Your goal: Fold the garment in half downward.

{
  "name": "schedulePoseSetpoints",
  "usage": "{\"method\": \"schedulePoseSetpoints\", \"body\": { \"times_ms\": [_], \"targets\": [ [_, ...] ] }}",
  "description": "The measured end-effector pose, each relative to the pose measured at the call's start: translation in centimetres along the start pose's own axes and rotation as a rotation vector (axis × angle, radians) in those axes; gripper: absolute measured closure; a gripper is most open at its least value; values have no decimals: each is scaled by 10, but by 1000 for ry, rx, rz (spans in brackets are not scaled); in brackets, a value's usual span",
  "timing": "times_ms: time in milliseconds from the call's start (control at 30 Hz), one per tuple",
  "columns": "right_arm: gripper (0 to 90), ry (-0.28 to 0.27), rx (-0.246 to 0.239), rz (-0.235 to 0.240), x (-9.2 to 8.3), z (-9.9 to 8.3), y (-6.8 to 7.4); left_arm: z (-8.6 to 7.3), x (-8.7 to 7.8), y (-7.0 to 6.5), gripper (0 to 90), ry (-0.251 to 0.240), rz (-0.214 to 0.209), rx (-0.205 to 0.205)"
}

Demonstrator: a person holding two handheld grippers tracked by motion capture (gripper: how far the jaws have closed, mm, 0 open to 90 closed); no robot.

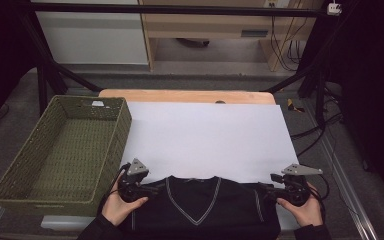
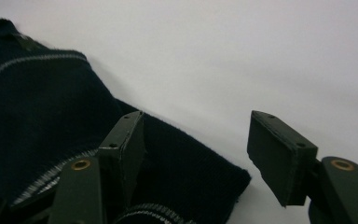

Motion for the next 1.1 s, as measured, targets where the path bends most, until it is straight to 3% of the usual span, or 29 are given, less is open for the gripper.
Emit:
{"method": "schedulePoseSetpoints", "body": {
  "times_ms": [133, 200, 400, 633, 767, 900, 1100],
  "targets": [
    [358, 57, -18, -10, 11, -7, 1, -6, 4, 4, 206, 24, -4, -20],
    [357, 58, -17, -8, 12, -8, 0, -10, 5, 6, 205, 40, -18, -28],
    [367, 78, -17, 1, 13, -11, 0, -12, 4, 2, 231, 62, -12, 26],
    [453, 106, 1, 38, 14, -14, 4, -13, -3, -5, 417, 105, -37, 30],
    [458, 113, 4, 41, 13, -14, 5, -13, -6, -8, 521, 134, -55, 18],
    [407, 110, -4, 41, 12, -13, 4, -14, -8, -11, 716, 165, -109, 2],
    [366, 112, -14, 43, 12, -14, 5, -13, -8, -13, 756, 165, -109, -2]
  ]
}}
Point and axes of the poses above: each handheld gripper's, and its own axes: x roughly forward along the jaws, z roughly out of its top, y roughly to its left, the point moved 4 cm from there along x, roughly forward along the jaws, and after that the axes turned 1 degree about -y, right-handed, at the moved point
